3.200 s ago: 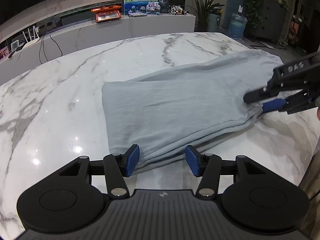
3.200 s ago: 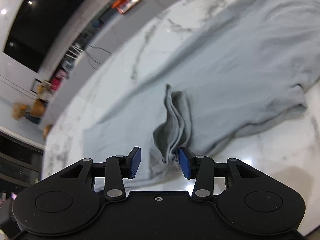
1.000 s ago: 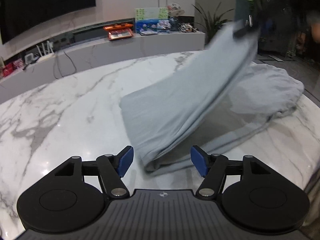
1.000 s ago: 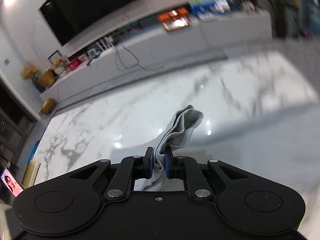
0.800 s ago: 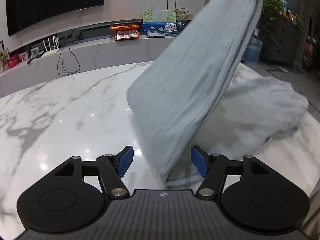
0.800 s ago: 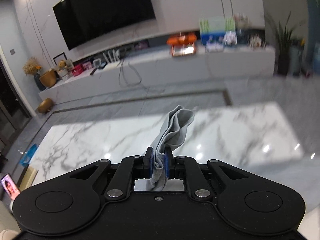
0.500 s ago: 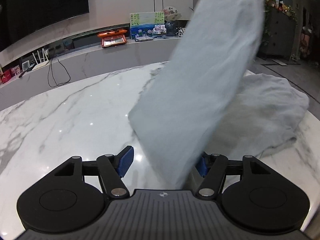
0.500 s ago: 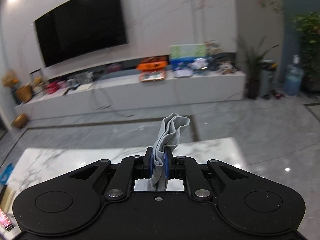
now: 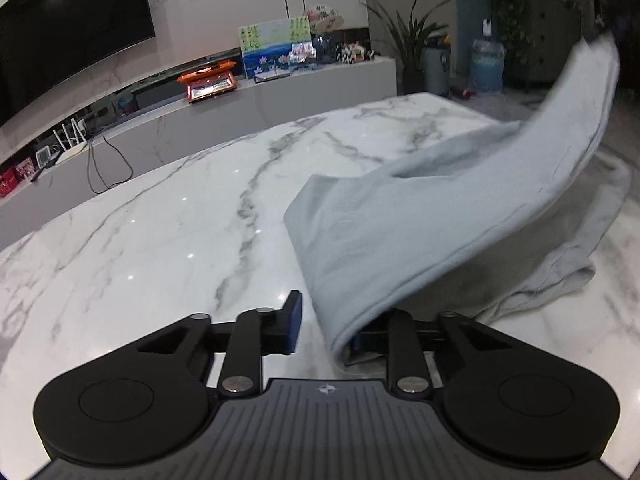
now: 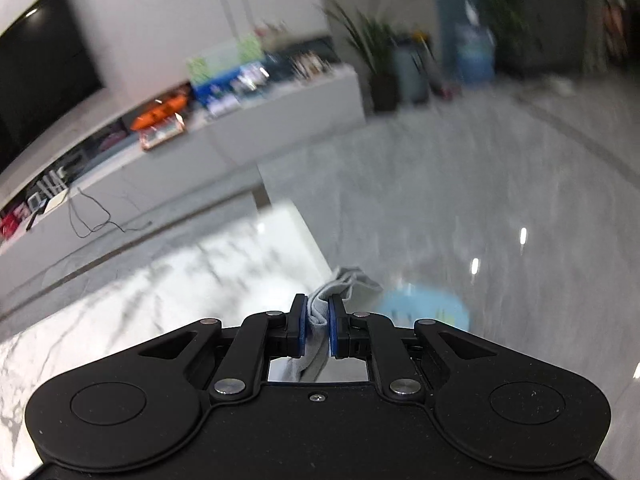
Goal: Fold clothes
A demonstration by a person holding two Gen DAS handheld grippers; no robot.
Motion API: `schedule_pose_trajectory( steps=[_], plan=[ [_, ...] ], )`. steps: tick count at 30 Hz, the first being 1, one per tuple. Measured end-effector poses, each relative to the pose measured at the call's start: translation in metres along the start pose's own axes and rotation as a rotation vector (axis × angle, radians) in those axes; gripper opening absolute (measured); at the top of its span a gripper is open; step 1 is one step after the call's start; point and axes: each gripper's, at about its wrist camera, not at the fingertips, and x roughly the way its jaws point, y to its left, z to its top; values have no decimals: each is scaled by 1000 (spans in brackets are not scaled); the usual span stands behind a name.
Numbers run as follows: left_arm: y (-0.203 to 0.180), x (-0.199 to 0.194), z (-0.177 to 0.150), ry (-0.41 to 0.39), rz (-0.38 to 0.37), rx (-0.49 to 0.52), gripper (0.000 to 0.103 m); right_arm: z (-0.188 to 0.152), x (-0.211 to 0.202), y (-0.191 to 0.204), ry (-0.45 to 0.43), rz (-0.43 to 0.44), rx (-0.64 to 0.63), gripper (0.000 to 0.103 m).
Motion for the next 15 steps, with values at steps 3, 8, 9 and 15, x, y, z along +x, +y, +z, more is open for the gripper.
schedule_pose_trajectory(
  steps=[3, 8, 9, 15],
  plan=[
    [7, 1, -2, 19, 34, 27, 16, -35, 31, -31, 67, 24, 92, 9],
    [41, -9, -18, 68, 93, 21, 16, -80, 44, -29, 166, 85, 138, 9],
    [49, -13, -22, 77, 105, 17, 15, -92, 46, -25, 207, 101, 150, 9],
    [99, -41, -56, 124, 148, -13, 15, -127, 48, 18, 343, 203, 181, 9]
  ],
)
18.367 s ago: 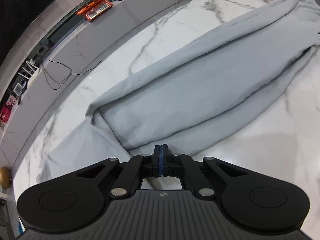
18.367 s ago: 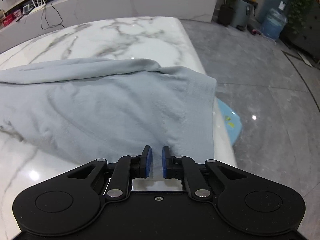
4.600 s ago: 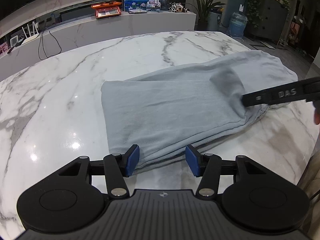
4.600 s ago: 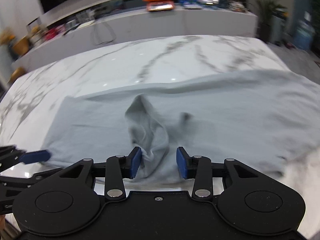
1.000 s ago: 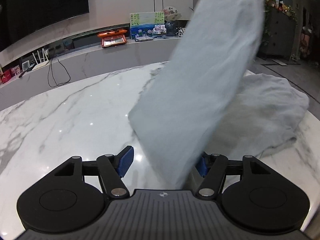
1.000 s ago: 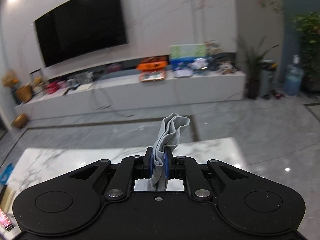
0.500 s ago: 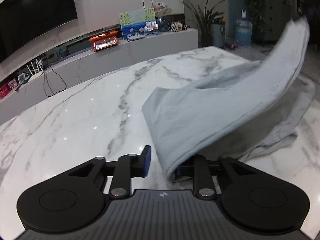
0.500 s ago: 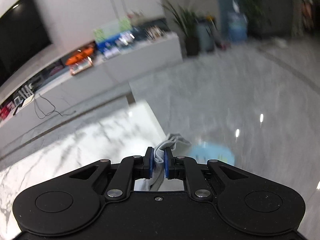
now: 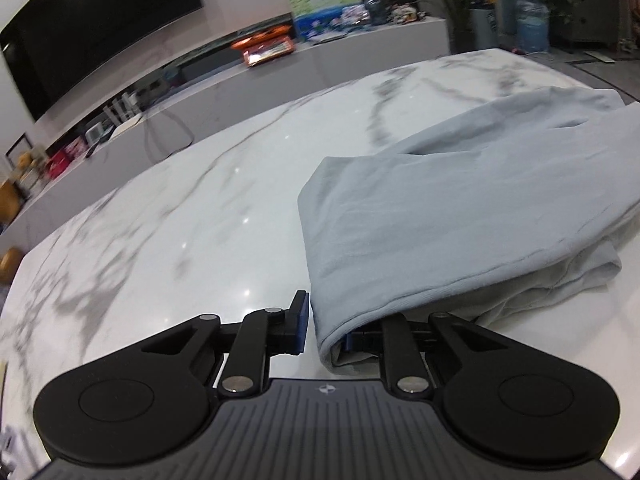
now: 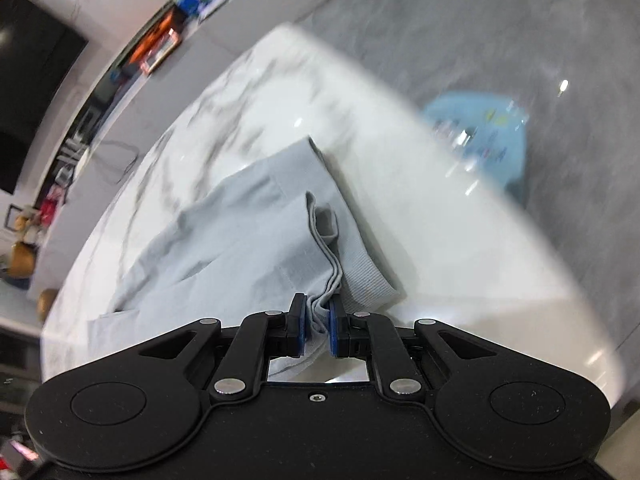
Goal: Fold clothes
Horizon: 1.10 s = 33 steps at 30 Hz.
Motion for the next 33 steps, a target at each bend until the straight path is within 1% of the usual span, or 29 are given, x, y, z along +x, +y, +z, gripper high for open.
schedule_pose_trajectory(
  steps=[2, 5, 6, 9, 11, 13, 16, 18, 21, 24, 25, 26, 28, 29, 30, 31, 33],
  plan=[
    [13, -4, -7, 9, 8, -19, 15, -7, 0, 21, 20, 32, -9, 9],
    [37, -14, -19, 21, 12, -87, 15, -15, -8, 51, 28, 77, -30, 9],
    [48, -18, -24, 24, 5, -125, 15, -16, -12, 66, 21, 87, -50, 9],
    [66, -24, -33, 25, -3, -189, 15, -18, -21, 112, -8, 102, -110, 9],
    [76, -26, -38, 20, 0, -222, 15, -14, -23, 143, -25, 111, -130, 9],
    [87, -27, -47, 17, -2, -284, 15, -11, -24, 168, -39, 118, -147, 9],
    [104, -30, -64, 23, -16, -359, 15, -4, -31, 224, -73, 141, -197, 9],
    [109, -30, -70, 27, -28, -388, 17, -1, -38, 264, -95, 165, -238, 9],
    [113, -34, -77, 6, -35, -392, 23, -2, -49, 319, -125, 210, -300, 9],
    [113, -41, -80, -31, -51, -368, 27, -3, -58, 355, -163, 250, -363, 9],
    [112, -45, -79, -37, -73, -358, 31, -4, -61, 366, -178, 259, -389, 9],
    [110, -49, -78, -43, -95, -347, 41, -3, -62, 370, -187, 252, -406, 9],
    [108, -58, -76, -59, -145, -328, 52, -1, -58, 369, -190, 229, -413, 9],
    [108, -61, -75, -69, -161, -321, 52, 1, -55, 361, -179, 213, -402, 9],
    [106, -68, -73, -89, -193, -301, 54, 2, -51, 355, -169, 200, -392, 9],
    [107, -73, -70, -91, -211, -296, 58, 3, -48, 348, -157, 192, -381, 9],
    [109, -79, -65, -98, -260, -298, 59, 1, -38, 319, -120, 161, -360, 9]
  ],
)
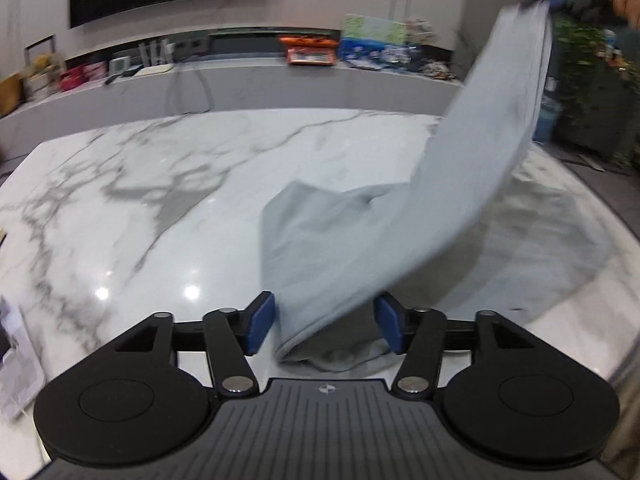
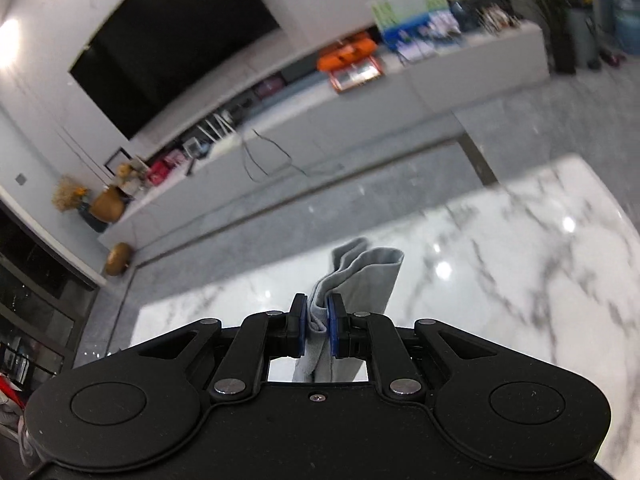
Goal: Fold clothes
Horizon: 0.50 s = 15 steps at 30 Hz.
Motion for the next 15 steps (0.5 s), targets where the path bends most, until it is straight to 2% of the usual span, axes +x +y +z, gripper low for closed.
schedule_pose_trajectory(
  steps=[4, 7, 12, 15],
  plan=[
    [7, -4, 20, 5, -42, -18, 60, -26, 4, -42, 52, -20, 42, 9],
    [14, 6, 39, 15, -8, 4, 60, -49, 4, -72, 88, -20, 74, 9],
    [33, 64, 87, 115, -27, -31, 60, -78, -2, -98, 121, 1, 93, 9],
    [42, 104, 111, 186, -4, -115, 60, -89, -7, -105, 131, 12, 88, 9]
  ],
)
